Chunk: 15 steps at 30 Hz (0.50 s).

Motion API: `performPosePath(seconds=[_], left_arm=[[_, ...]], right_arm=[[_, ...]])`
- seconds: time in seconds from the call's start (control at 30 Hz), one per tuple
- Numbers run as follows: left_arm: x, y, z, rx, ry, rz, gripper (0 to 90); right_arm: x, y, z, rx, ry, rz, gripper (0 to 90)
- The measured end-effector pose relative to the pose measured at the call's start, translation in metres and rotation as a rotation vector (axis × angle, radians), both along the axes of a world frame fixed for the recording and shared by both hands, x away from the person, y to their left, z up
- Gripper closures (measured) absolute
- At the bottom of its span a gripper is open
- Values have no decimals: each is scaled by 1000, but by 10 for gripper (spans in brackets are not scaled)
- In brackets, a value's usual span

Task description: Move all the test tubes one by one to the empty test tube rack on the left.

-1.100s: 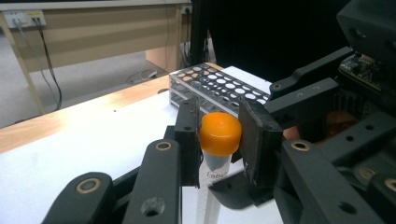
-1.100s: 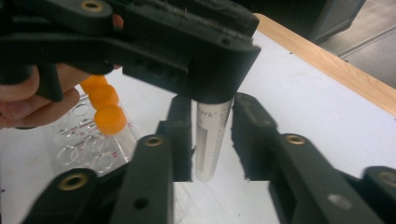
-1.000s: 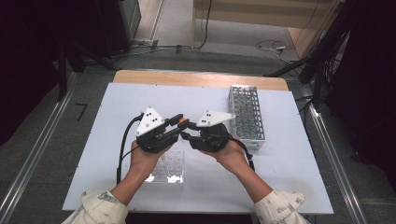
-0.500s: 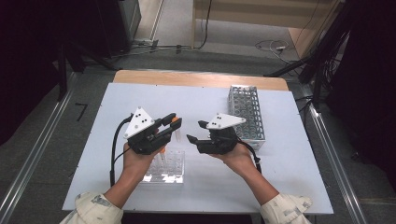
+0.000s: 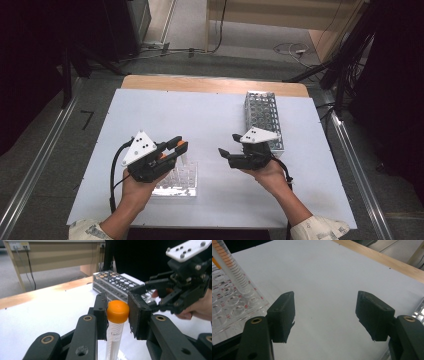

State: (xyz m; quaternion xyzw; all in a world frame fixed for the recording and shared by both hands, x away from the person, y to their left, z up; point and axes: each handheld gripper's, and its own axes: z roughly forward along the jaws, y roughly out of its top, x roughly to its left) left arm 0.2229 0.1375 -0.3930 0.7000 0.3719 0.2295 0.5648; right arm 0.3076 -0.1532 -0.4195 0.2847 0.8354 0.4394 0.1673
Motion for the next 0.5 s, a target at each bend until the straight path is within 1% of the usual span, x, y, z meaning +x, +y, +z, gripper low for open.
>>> performPosePath(seconds=[0.07, 0.13, 0.3, 0.4, 0.5], left_arm=[[0, 0, -4, 6, 5, 2, 703], [-2, -1, -8, 27, -6, 15, 702], [-4, -2, -18, 44, 1, 37, 703], [-6, -3, -24, 49, -5, 50, 702], [-8, -7, -29, 65, -17, 61, 701]], right_arm=[[0, 1, 0, 2, 0, -1, 308], [0, 1, 0, -1, -4, 6, 309], [-1, 2, 0, -2, -4, 5, 314], [-1, 2, 0, -2, -7, 6, 316], [-1, 1, 1, -2, -5, 6, 317]])
